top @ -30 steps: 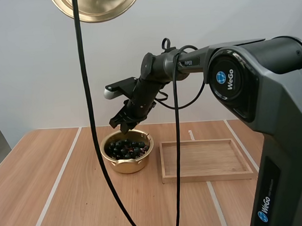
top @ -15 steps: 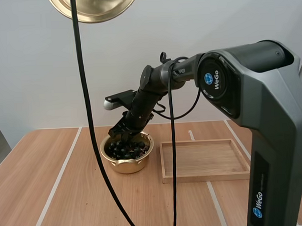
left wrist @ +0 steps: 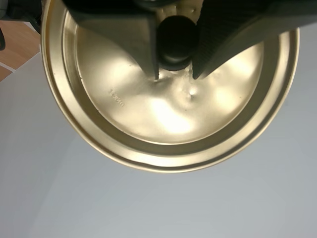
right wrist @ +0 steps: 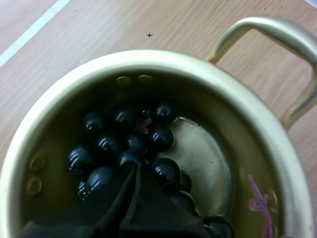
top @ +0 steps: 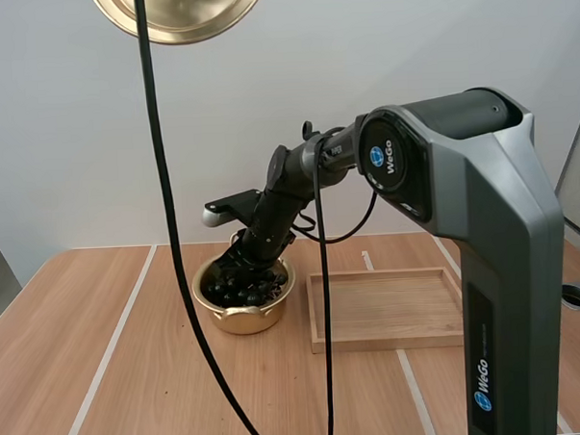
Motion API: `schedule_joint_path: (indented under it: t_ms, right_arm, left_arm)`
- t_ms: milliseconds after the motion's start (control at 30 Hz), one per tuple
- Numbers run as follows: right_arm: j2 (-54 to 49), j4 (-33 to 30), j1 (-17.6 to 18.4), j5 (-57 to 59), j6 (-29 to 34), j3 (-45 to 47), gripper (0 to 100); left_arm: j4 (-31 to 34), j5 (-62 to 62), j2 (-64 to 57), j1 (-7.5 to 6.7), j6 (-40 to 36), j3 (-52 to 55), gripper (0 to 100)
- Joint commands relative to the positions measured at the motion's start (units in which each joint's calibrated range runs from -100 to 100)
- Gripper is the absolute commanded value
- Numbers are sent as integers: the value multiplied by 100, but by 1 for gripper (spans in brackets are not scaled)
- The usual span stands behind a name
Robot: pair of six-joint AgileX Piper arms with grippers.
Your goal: Open the pot, put the grape inside, and close it
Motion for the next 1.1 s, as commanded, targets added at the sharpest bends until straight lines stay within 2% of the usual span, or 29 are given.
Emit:
schedule_joint_path:
  t_ms: [0, 600, 800, 1067]
  right_arm:
    - [-28, -21, -12, 124, -68, 10, 0]
    - [-1271, -45, -98, 183, -68, 10, 0]
    - [-1876, -45, -504, 250, -68, 139, 0]
    - [-2872, -45, -1324, 109, -165, 549, 0]
  left_arm:
    - [-3, -146, -11, -3, -12, -49, 0]
    - [-1, -68, -11, -3, -91, -49, 0]
    - [-1, -9, -11, -3, -100, -49, 0]
    - [-212, 47, -11, -3, -128, 35, 0]
